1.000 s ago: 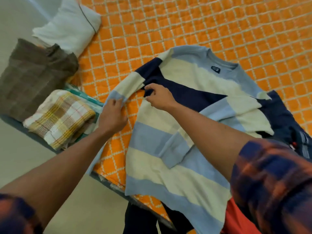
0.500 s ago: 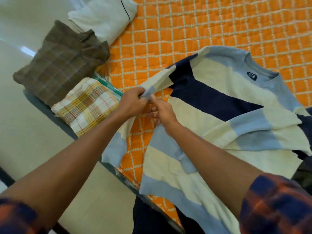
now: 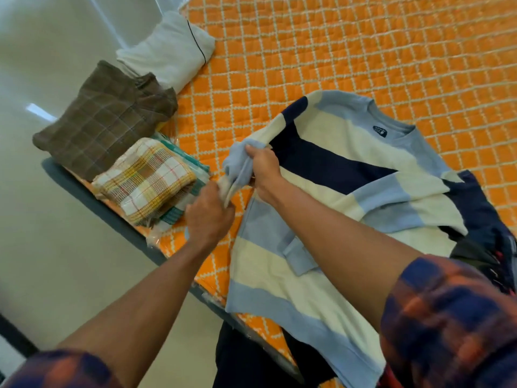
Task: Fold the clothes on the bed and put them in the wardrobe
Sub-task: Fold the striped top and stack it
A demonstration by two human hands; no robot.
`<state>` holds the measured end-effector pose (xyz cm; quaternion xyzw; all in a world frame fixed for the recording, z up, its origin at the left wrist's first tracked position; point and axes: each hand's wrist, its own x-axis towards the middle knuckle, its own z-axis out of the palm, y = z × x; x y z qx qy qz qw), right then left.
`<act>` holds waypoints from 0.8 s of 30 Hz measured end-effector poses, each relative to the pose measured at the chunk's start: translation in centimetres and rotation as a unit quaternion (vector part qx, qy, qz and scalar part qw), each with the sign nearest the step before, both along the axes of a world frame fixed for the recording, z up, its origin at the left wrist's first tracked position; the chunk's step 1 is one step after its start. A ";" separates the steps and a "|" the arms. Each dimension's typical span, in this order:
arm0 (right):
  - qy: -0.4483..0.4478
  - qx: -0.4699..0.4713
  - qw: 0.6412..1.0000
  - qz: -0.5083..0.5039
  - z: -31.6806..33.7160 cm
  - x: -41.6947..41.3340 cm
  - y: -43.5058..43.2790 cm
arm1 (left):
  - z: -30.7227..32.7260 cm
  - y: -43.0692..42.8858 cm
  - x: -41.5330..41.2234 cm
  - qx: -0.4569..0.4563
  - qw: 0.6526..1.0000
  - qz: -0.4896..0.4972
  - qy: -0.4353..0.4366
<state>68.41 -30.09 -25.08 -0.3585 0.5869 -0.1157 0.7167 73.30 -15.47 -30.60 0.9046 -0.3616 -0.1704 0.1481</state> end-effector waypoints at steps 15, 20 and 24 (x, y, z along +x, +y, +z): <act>0.116 -0.245 0.946 0.176 5.7 -7.1 -7.8 | 10.0 -4.0 -10.3 0.099 0.961 -0.213 0.143; 0.286 -0.282 0.887 0.226 5.0 -17.3 -12.0 | 11.0 -6.7 -21.1 0.159 0.922 -0.296 0.191; 0.393 -0.225 0.875 0.169 2.1 -26.8 -10.9 | 8.2 -8.2 -24.5 0.236 0.888 -0.261 0.297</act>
